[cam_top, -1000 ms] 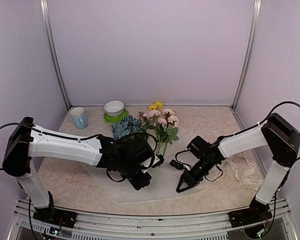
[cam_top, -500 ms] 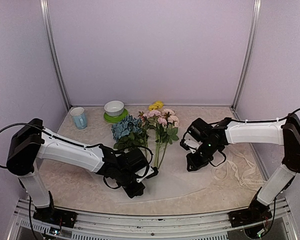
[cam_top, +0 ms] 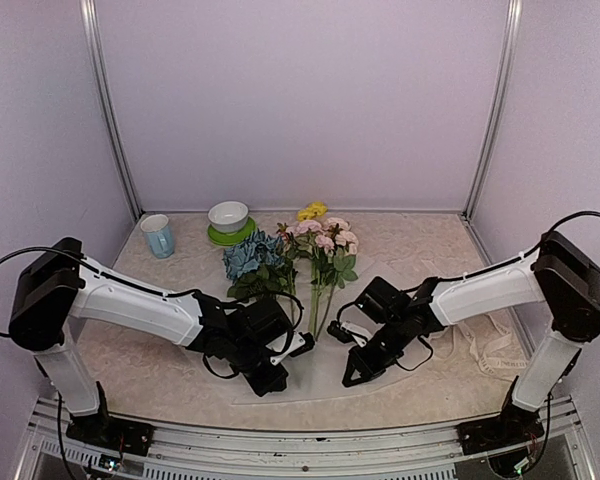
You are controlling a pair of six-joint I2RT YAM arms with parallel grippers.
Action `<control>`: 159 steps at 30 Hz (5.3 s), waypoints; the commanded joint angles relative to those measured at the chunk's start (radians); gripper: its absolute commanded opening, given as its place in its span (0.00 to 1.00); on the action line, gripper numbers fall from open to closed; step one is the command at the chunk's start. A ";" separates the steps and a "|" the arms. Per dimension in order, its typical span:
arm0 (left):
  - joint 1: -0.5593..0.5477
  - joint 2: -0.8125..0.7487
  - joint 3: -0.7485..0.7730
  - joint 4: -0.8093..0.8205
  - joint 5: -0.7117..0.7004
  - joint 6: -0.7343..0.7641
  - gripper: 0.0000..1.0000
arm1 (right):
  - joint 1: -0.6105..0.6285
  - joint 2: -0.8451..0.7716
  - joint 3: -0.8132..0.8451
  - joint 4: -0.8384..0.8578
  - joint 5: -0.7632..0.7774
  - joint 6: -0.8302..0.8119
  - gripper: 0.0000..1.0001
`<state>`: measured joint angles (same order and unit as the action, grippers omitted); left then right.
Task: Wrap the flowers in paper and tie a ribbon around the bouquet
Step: Press the fold line of the 1/4-folded wrapping paper, then pick up the one-fourth-folded wrapping paper from the center of the board.
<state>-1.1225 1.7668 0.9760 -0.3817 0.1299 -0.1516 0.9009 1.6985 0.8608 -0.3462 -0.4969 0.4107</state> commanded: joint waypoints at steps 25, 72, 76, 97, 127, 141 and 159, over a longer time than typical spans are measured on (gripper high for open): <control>0.030 -0.011 -0.062 -0.047 0.039 0.082 0.10 | -0.087 -0.213 0.033 -0.663 0.630 0.240 0.00; 0.095 0.149 0.224 -0.113 -0.106 -0.010 0.16 | -0.244 0.087 0.092 0.149 -0.352 -0.140 0.01; 0.101 0.125 0.226 -0.081 -0.131 -0.035 0.16 | -0.253 0.108 0.033 0.253 -0.408 -0.041 0.00; 0.046 -0.192 -0.087 0.218 -0.124 0.042 0.21 | -0.236 0.102 -0.027 0.292 -0.043 0.119 0.00; -0.006 -0.342 -0.368 0.137 -0.272 -0.441 0.21 | -0.202 0.103 0.068 0.139 0.036 -0.021 0.00; 0.014 0.022 0.151 0.279 -0.079 -0.015 0.23 | -0.156 0.068 0.095 0.122 0.115 0.094 0.00; 0.062 0.246 0.189 0.269 0.035 0.055 0.20 | -0.104 0.015 0.240 -0.141 0.408 0.171 0.18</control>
<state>-1.0672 1.9907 1.1870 -0.1120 0.1272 -0.1055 0.7662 1.7870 1.0245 -0.3439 -0.2668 0.5552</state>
